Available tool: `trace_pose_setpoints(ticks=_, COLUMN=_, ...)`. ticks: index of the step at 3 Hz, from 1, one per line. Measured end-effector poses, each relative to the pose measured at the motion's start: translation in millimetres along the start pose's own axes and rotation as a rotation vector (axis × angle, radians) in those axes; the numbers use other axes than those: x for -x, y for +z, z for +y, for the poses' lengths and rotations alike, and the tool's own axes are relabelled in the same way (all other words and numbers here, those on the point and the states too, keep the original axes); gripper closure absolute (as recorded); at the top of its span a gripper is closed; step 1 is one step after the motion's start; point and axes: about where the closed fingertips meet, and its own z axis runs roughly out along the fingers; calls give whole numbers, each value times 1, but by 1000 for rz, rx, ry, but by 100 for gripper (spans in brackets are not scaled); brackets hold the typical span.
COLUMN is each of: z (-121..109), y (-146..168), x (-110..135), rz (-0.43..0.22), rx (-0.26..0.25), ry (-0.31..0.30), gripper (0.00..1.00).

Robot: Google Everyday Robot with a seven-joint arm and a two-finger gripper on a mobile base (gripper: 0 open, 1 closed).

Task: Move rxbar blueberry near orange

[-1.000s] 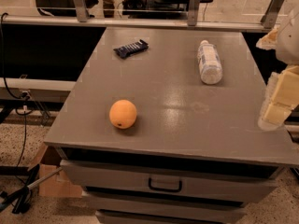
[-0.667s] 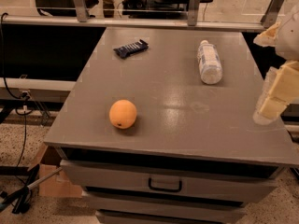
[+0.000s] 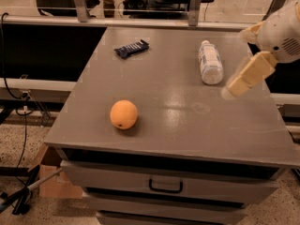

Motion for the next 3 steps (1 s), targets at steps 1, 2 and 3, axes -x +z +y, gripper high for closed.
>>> trace_pose_setpoints(ticks=1, z=-22, y=37, x=18, rz=-129, rx=-43, ry=79, gripper=0)
trace_pose_setpoints(ticks=2, z=-41, y=56, x=40, rz=-161, rx=-106, ry=105, gripper=0)
trace_pose_setpoints(ticks=3, z=-43, y=61, x=44, rz=-151, rx=-114, ry=95, gripper=0)
